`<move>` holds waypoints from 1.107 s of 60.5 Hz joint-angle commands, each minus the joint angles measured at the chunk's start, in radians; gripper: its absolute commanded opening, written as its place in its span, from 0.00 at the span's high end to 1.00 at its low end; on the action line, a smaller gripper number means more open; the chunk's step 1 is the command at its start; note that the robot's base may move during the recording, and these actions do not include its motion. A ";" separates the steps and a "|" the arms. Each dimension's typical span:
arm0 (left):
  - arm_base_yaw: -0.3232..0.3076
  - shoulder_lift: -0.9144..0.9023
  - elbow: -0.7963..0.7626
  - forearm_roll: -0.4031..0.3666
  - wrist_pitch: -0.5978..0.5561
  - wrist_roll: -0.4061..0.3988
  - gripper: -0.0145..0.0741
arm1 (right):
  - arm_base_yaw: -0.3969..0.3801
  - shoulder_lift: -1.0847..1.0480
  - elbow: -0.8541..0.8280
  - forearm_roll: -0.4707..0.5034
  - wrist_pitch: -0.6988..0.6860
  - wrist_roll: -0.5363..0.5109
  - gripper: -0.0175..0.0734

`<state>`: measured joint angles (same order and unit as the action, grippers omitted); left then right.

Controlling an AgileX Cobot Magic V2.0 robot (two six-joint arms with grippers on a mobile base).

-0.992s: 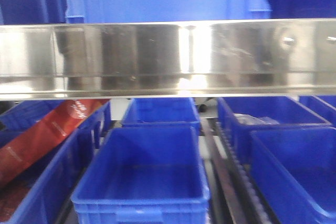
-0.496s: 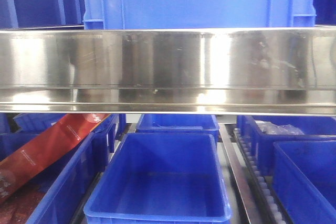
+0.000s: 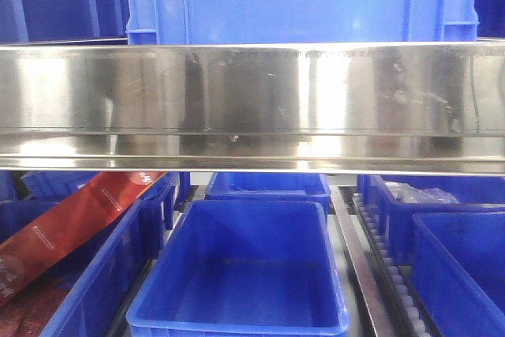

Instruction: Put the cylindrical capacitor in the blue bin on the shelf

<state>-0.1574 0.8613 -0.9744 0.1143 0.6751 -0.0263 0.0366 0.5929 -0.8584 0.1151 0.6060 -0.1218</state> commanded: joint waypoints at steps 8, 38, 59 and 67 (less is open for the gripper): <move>-0.006 -0.003 -0.002 -0.003 -0.019 -0.002 0.96 | 0.002 -0.006 -0.010 -0.008 -0.031 -0.003 0.91; -0.006 -0.003 -0.002 -0.003 -0.019 -0.002 0.96 | 0.002 -0.006 -0.010 -0.008 -0.031 -0.003 0.91; -0.006 -0.003 -0.053 -0.005 -0.019 -0.002 0.96 | 0.002 -0.006 -0.010 -0.008 -0.037 -0.003 0.91; -0.014 0.020 -0.161 -0.038 -0.008 0.015 0.96 | 0.002 -0.006 -0.010 -0.008 -0.037 -0.003 0.91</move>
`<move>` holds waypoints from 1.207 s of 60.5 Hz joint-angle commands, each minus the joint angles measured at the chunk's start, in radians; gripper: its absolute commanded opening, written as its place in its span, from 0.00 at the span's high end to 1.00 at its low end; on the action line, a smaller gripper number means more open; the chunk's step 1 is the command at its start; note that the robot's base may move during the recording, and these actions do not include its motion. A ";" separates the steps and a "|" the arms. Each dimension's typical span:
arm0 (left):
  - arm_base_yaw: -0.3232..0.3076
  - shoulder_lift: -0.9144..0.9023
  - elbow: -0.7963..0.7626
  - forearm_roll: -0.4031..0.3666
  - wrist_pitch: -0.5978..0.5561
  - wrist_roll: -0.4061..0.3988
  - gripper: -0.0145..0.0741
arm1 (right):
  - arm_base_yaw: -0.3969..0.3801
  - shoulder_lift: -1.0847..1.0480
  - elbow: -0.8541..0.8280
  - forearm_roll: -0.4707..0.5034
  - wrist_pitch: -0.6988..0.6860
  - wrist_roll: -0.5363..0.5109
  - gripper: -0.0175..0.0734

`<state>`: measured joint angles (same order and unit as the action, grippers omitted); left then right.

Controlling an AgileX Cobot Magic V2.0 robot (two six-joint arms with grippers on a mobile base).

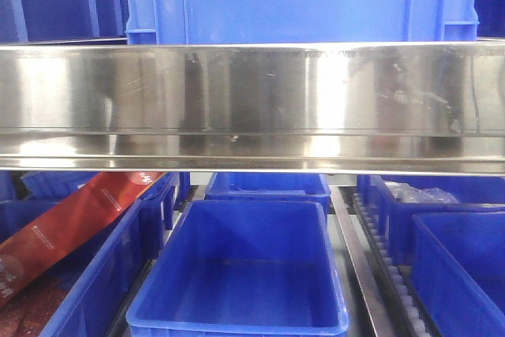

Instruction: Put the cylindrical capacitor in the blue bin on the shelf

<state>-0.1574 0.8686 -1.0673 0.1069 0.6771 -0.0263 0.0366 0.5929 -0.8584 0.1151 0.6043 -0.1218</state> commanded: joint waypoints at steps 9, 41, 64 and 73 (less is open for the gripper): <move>-0.128 0.110 -0.223 -0.056 -0.007 0.080 0.96 | 0.002 -0.006 -0.010 -0.008 -0.037 -0.003 0.91; -0.437 0.713 -0.780 -0.057 -0.044 0.080 0.96 | 0.002 -0.006 -0.010 -0.008 -0.037 -0.003 0.91; -0.449 0.957 -0.892 -0.107 -0.101 0.080 0.56 | 0.004 -0.006 -0.010 -0.008 -0.037 -0.003 0.91; -0.449 0.966 -0.892 -0.113 -0.096 0.080 0.23 | 0.004 -0.006 -0.010 -0.001 -0.037 -0.003 0.91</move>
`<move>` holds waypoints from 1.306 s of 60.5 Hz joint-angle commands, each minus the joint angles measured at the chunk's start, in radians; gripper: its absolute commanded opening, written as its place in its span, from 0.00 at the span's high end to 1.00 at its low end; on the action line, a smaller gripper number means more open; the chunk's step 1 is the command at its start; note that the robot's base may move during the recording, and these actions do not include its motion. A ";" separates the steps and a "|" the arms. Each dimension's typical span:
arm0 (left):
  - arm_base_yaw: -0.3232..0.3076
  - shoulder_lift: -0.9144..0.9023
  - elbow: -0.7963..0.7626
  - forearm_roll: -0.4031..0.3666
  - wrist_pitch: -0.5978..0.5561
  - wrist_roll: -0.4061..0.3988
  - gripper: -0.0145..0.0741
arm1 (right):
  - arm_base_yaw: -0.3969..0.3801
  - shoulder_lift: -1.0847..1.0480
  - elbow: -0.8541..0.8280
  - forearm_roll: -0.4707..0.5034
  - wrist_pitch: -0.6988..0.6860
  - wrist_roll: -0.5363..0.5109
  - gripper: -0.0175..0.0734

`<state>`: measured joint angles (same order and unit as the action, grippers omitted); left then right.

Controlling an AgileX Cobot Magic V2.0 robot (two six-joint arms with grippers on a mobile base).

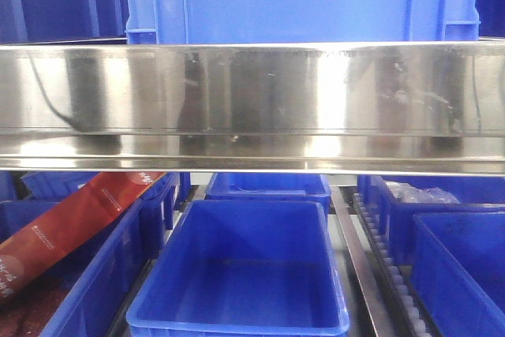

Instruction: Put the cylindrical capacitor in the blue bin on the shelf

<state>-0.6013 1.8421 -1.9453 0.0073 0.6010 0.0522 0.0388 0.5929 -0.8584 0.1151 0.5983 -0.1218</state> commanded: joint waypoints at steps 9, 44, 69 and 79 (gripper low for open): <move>-0.005 -0.024 -0.014 -0.028 0.007 0.001 0.15 | 0.002 -0.006 -0.010 -0.001 -0.031 -0.003 0.91; 0.058 -0.331 0.064 -0.027 0.371 -0.004 0.82 | 0.006 -0.006 -0.010 0.008 0.008 -0.003 0.91; 0.181 -0.872 0.617 -0.017 0.249 -0.037 0.96 | 0.025 -0.006 -0.010 0.025 0.014 -0.003 0.91; 0.278 -1.117 0.850 -0.007 0.234 -0.062 0.96 | 0.029 0.027 -0.022 0.028 -0.032 -0.003 0.91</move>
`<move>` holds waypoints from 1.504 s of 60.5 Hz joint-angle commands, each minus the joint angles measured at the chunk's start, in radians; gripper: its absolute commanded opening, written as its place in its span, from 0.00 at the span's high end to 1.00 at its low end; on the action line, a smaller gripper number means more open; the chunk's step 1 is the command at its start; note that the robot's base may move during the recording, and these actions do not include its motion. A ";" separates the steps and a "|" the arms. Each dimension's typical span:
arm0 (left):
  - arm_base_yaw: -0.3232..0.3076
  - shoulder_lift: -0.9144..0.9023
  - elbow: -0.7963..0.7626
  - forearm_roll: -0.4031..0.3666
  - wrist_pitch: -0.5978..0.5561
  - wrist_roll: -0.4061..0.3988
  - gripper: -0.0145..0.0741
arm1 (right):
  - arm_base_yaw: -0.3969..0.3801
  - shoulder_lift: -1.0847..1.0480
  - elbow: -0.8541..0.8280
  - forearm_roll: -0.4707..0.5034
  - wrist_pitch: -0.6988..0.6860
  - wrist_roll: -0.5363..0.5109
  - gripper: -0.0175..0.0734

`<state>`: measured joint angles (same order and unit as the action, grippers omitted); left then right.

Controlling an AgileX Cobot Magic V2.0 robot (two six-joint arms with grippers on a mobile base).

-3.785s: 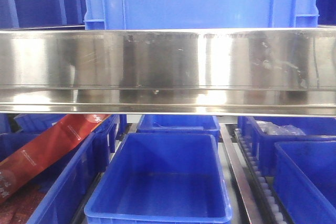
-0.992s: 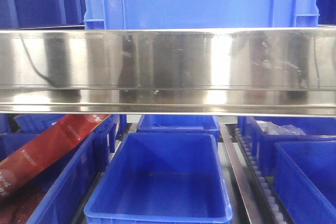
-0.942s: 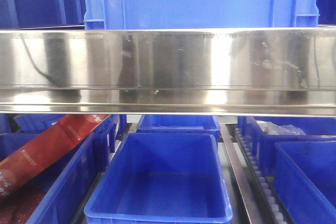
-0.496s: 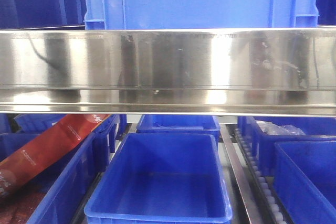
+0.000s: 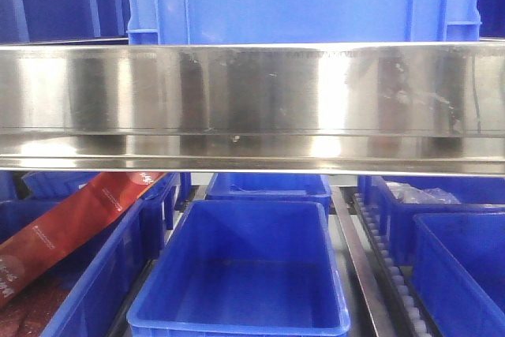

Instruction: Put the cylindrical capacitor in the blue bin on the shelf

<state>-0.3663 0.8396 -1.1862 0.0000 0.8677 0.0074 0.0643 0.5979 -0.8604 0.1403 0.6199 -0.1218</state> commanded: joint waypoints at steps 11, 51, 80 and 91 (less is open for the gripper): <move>0.130 -0.339 0.265 0.018 -0.068 -0.017 0.96 | 0.069 0.139 -0.120 0.003 -0.073 -0.022 0.91; 0.193 -0.470 0.359 -0.017 -0.064 -0.017 0.96 | 0.304 0.911 -0.795 0.003 0.019 -0.029 0.91; 0.193 -0.470 0.359 -0.019 -0.064 -0.017 0.96 | 0.304 1.085 -0.823 0.005 0.052 -0.029 0.32; 0.193 -0.470 0.359 -0.019 -0.064 -0.017 0.96 | 0.304 1.053 -0.823 0.005 0.054 -0.029 0.20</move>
<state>-0.1758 0.3732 -0.8281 -0.0101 0.8254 0.0000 0.3660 1.6823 -1.6735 0.1486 0.6838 -0.1468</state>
